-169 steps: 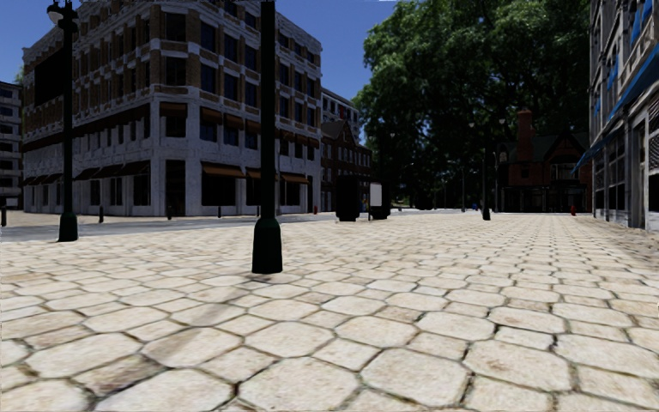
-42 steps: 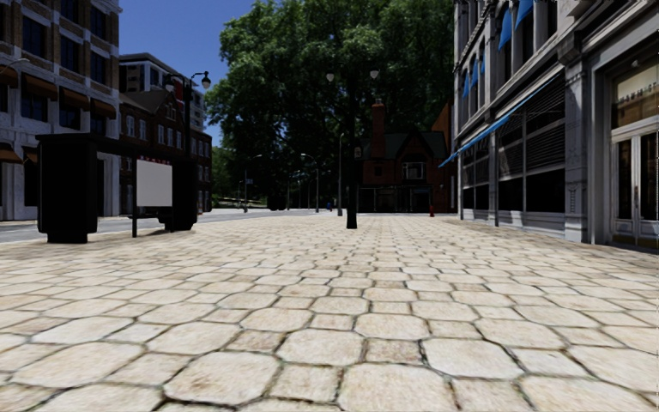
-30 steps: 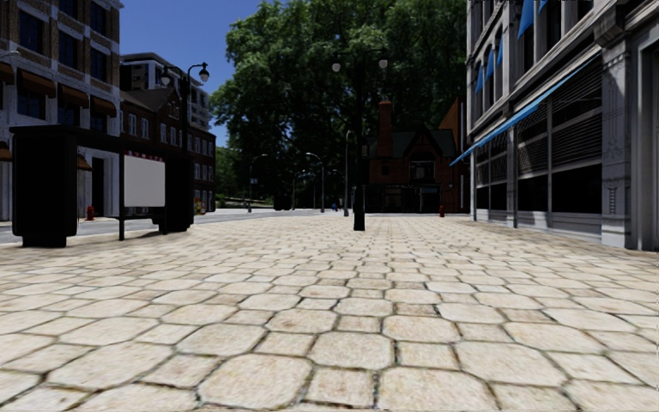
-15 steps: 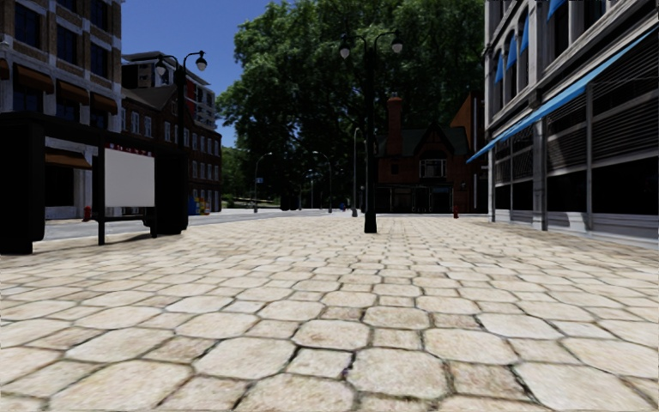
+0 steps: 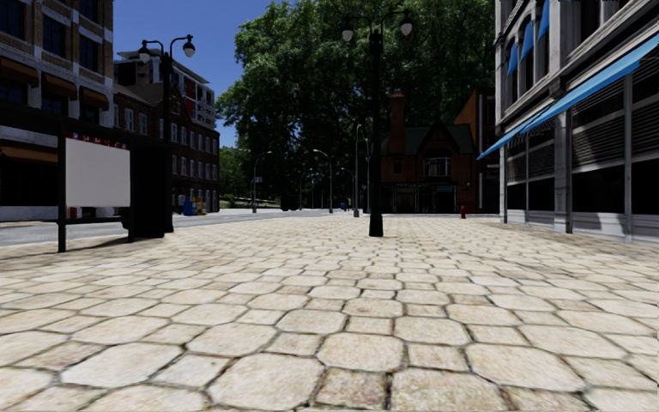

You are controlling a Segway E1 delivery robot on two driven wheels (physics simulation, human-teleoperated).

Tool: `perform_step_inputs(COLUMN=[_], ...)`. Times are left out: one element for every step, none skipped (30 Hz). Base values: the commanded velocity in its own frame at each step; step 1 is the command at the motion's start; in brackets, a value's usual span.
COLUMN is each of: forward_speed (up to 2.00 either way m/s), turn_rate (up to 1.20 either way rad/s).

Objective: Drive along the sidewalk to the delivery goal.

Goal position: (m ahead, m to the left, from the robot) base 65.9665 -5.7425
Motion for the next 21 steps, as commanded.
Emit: perform_step_inputs(forward_speed=[2.0,2.0,2.0,2.0,2.0,2.0,2.0,2.0,2.0,2.0,2.0,2.0,2.0,2.0,2.0,2.0,2.0,2.0,2.0,2.0,2.0], turn_rate=[0.0,0.0,0.0,0.0,0.0,0.0,0.0,0.0,0.0,0.0,0.0,0.0,0.0,0.0,0.0,0.0,0.0,0.0,0.0,0.0,0.0])
